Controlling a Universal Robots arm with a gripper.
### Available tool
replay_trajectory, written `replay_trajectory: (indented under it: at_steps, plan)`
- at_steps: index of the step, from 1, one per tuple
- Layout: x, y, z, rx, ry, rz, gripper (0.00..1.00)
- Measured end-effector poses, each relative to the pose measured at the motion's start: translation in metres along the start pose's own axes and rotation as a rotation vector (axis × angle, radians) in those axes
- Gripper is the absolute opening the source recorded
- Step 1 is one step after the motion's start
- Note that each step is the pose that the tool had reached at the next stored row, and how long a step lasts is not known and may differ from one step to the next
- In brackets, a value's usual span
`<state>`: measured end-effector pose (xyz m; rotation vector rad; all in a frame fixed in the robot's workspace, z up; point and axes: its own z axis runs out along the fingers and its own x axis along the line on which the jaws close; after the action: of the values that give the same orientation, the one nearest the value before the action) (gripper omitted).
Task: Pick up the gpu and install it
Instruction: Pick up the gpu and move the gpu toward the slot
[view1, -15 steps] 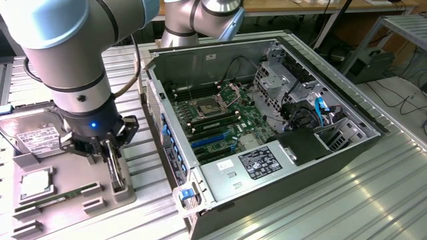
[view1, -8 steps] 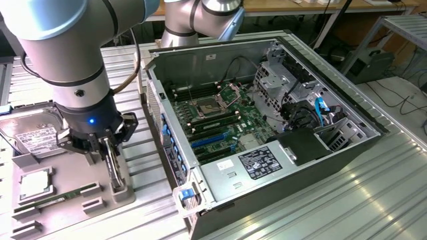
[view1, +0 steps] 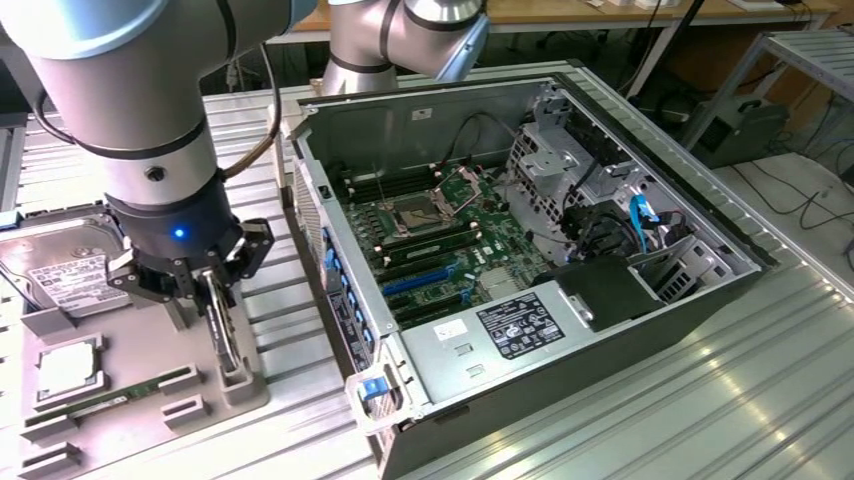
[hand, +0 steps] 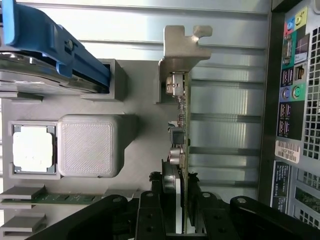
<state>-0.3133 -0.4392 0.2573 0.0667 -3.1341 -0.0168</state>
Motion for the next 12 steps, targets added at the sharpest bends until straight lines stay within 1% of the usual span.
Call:
replay_trajectory:
  at_steps: [7,12]
  plan:
    - [-0.0001,0.0001,-0.0074,-0.0006,0.0131,0.0,0.3]
    - [-0.0003,0.0001,-0.0108,-0.0011,0.0227,0.0,0.3]
